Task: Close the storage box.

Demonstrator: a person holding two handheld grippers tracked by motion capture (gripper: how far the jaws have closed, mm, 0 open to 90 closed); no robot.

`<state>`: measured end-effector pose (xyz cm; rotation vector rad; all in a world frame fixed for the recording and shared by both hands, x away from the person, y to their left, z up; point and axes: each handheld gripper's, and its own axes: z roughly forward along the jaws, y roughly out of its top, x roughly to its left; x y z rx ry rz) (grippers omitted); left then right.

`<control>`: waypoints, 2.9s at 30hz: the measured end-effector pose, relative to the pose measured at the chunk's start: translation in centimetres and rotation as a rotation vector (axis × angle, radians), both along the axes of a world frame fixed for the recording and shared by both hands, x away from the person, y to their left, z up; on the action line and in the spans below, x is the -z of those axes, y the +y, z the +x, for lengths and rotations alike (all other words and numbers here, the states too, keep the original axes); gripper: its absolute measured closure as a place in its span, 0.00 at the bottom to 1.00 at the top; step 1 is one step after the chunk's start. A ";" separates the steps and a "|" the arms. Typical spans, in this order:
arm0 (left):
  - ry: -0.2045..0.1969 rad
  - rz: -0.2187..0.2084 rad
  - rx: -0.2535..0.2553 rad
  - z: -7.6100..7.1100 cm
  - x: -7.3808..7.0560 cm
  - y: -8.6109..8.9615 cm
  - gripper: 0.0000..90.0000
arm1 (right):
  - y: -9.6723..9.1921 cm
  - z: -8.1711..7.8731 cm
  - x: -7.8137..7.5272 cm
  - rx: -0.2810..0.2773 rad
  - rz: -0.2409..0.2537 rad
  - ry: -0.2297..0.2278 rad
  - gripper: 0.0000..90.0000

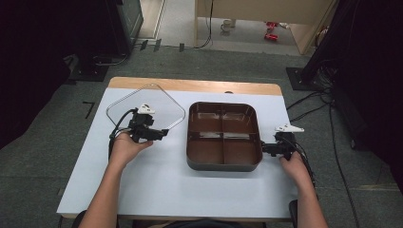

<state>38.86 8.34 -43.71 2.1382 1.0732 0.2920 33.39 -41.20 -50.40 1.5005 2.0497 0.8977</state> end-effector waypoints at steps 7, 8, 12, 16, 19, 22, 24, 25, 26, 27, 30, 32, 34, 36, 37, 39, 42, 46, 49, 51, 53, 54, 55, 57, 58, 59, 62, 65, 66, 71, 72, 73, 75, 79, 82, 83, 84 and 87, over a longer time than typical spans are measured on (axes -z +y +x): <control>-0.001 -0.014 -0.015 2.0 -0.2 0.3 0.25 | 0.0 0.0 0.0 0.000 0.000 0.000 0.12; -0.001 -0.013 -0.019 2.3 -0.3 0.3 0.25 | 0.0 0.0 0.0 0.000 0.000 0.000 0.12; -0.002 -0.002 -0.022 3.3 -0.2 0.8 0.26 | 0.0 0.0 0.0 0.000 0.002 0.000 0.12; -0.012 -0.010 -0.045 4.5 0.0 1.5 0.28 | 0.0 0.0 0.0 0.000 0.001 0.000 0.12; -0.026 -0.006 -0.057 5.4 0.2 1.8 0.28 | 0.0 0.0 0.0 0.000 0.001 0.000 0.12; -0.040 0.014 -0.077 6.2 0.4 2.1 0.28 | 0.0 0.0 0.0 0.000 0.000 0.000 0.12; -0.051 0.026 -0.084 6.7 0.4 2.3 0.28 | 0.0 0.0 0.0 0.000 0.000 -0.001 0.12; -0.054 0.036 -0.090 7.0 0.5 2.4 0.28 | 0.0 0.0 0.0 0.000 -0.001 0.000 0.12; -0.054 0.039 -0.099 7.3 0.5 2.5 0.29 | 0.0 0.0 0.0 -0.001 -0.003 -0.001 0.12; -0.057 0.038 -0.111 7.6 0.5 2.6 0.29 | 0.0 0.0 0.0 0.000 -0.004 -0.002 0.12; -0.072 0.060 -0.135 8.3 0.9 3.1 0.35 | 0.1 -0.1 0.0 0.001 -0.008 -0.006 0.12; -0.054 0.070 -0.147 8.7 1.4 3.5 0.34 | 0.2 -0.1 0.0 0.000 -0.016 -0.011 0.12; -0.047 0.068 -0.172 9.1 1.8 4.0 0.35 | 0.2 -0.2 0.0 0.000 -0.026 -0.020 0.12; -0.053 0.071 -0.183 9.3 2.1 4.4 0.36 | 0.3 -0.2 0.0 0.001 -0.028 -0.022 0.12; -0.052 0.068 -0.191 9.4 2.5 4.6 0.37 | 0.3 -0.2 0.0 0.001 -0.029 -0.023 0.12; -0.035 0.054 -0.190 9.5 2.9 4.9 0.42 | 0.3 -0.3 0.0 0.001 -0.031 -0.025 0.12; -0.025 0.051 -0.190 9.6 3.2 5.0 0.49 | 0.3 -0.3 0.0 0.001 -0.033 -0.027 0.12; -0.024 0.061 -0.179 9.6 3.7 5.1 0.57 | 0.4 -0.3 0.0 0.001 -0.034 -0.027 0.12; -0.032 0.071 -0.176 9.3 3.6 4.8 0.65 | 0.3 -0.3 0.0 0.001 -0.032 -0.026 0.12; -0.029 0.092 -0.179 9.3 3.4 4.6 0.66 | 0.3 -0.3 0.0 0.001 -0.032 -0.026 0.12; -0.023 0.085 -0.181 9.3 3.4 4.6 0.66 | 0.3 -0.3 0.0 0.001 -0.032 -0.026 0.12; -0.015 0.074 -0.182 9.3 3.3 4.7 0.66 | 0.3 -0.3 0.0 0.001 -0.032 -0.026 0.12; -0.011 0.076 -0.182 9.3 3.3 4.8 0.66 | 0.3 -0.3 0.0 0.001 -0.032 -0.027 0.12; 0.006 0.072 -0.180 9.2 3.0 4.9 0.66 | 0.3 -0.3 0.0 0.001 -0.031 -0.026 0.12; 0.006 0.072 -0.180 9.2 3.0 4.9 0.66 | 0.3 -0.3 0.0 0.001 -0.031 -0.026 0.12; 0.013 0.063 -0.181 9.2 2.8 4.9 0.66 | 0.3 -0.3 0.0 0.001 -0.030 -0.025 0.12; 0.015 0.031 -0.176 8.9 1.9 5.0 0.66 | 0.3 -0.2 0.0 0.001 -0.029 -0.024 0.12; 0.007 0.026 -0.155 8.4 0.7 4.8 0.66 | 0.3 -0.2 0.0 0.001 -0.029 -0.023 0.12; 0.003 0.027 -0.149 8.3 0.3 4.7 0.66 | 0.3 -0.2 0.0 0.002 -0.028 -0.021 0.12; -0.013 0.023 -0.139 7.5 -1.9 4.1 0.66 | 0.2 -0.2 0.0 0.000 -0.027 -0.021 0.12; -0.013 0.023 -0.139 7.5 -1.9 4.1 0.66 | 0.2 -0.2 0.0 0.000 -0.027 -0.021 0.12; -0.013 0.018 -0.142 7.3 -2.2 4.1 0.66 | 0.2 -0.2 0.0 0.001 -0.025 -0.019 0.12; -0.005 -0.003 -0.145 7.1 -3.1 4.2 0.66 | 0.3 -0.2 0.0 0.001 -0.028 -0.022 0.12; -0.010 -0.027 -0.136 6.7 -4.3 4.3 0.66 | 0.3 -0.2 0.0 0.001 -0.029 -0.023 0.12; -0.020 -0.029 -0.127 6.4 -5.0 4.2 0.66 | 0.3 -0.2 0.0 0.001 -0.029 -0.022 0.12; -0.027 -0.036 -0.118 6.1 -5.8 4.1 0.66 | 0.3 -0.2 0.0 0.002 -0.028 -0.021 0.12; -0.027 -0.036 -0.118 6.1 -5.8 4.1 0.66 | 0.3 -0.2 0.0 0.002 -0.028 -0.021 0.12; -0.045 -0.049 -0.102 5.5 -7.2 3.3 0.66 | 0.3 -0.2 0.0 0.001 -0.028 -0.022 0.12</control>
